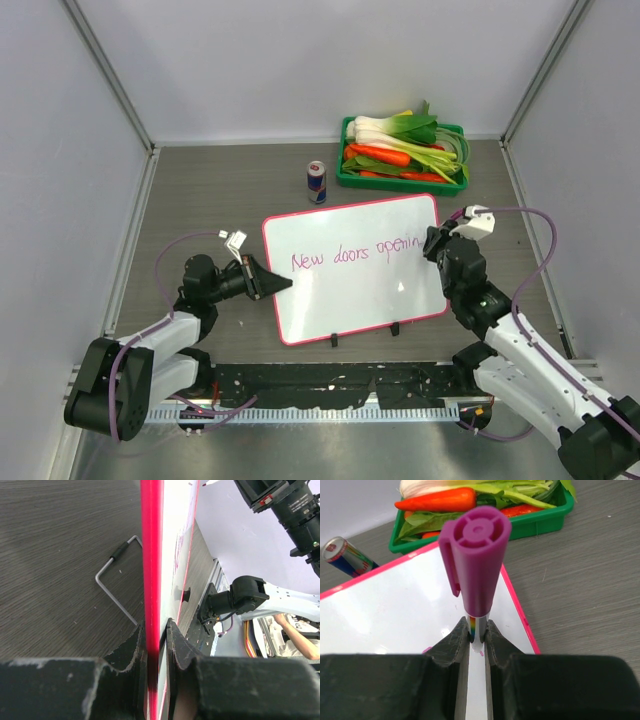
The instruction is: Write a sentence on the whiteboard
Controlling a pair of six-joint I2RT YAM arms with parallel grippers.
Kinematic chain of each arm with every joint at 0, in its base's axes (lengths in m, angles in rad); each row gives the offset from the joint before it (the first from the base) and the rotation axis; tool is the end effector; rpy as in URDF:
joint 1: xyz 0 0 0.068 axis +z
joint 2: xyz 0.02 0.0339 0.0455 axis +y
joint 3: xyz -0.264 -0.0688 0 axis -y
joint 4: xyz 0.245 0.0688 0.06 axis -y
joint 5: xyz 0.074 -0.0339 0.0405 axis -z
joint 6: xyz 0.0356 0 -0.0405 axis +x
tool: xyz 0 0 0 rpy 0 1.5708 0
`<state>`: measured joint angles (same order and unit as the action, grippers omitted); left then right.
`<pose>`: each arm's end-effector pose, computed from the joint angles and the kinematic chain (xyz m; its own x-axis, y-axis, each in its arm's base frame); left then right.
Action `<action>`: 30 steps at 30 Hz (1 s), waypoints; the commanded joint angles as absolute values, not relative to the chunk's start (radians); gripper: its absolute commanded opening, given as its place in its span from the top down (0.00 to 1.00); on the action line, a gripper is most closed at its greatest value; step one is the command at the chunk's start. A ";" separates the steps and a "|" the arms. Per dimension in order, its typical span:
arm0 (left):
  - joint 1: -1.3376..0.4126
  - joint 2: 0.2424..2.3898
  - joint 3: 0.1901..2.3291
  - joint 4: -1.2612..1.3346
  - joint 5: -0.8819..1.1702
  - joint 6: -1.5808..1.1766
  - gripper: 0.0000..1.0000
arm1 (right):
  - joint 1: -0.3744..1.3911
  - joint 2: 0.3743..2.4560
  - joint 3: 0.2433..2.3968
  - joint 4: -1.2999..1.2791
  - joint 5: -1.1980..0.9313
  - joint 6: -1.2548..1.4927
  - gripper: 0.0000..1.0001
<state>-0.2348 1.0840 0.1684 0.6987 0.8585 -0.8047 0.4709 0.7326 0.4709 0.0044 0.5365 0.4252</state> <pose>0.1769 -0.0700 0.1682 -0.7727 -0.2994 -0.5597 0.4530 0.3576 -0.8167 0.1661 0.0641 0.2580 -0.1857 0.3033 -0.9346 0.1396 0.9497 0.2804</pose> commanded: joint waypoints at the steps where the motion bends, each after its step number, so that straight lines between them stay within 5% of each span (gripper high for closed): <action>1: -0.239 1.088 0.173 0.655 0.795 -0.696 1.00 | 0.468 0.712 0.558 0.031 0.554 0.422 0.99; 30: -0.238 1.081 0.172 0.647 0.788 -0.693 1.00 | 0.437 0.795 0.575 0.081 0.477 0.388 0.99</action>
